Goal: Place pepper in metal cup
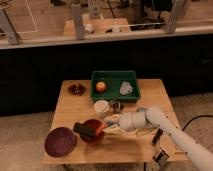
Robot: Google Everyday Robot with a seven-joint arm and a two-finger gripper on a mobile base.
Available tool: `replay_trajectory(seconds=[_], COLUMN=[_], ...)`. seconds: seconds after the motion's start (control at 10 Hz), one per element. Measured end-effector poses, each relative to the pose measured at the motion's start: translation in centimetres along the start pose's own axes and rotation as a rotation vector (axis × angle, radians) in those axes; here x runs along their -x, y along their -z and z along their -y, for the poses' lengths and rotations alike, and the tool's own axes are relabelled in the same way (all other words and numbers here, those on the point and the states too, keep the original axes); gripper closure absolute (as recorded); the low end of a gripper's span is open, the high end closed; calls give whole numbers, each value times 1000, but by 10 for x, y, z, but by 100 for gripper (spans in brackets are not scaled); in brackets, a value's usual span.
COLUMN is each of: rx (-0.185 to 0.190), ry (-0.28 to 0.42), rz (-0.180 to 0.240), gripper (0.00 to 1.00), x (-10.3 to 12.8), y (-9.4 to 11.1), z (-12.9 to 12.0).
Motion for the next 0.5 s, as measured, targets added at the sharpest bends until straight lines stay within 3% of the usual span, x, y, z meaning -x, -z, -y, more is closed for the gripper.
replay_trajectory(seconds=[0.4, 0.5], rx=[61, 68], ry=[-17, -20], rz=[33, 39], gripper=[66, 72], x=[6, 7], y=[-9, -9], z=[2, 1])
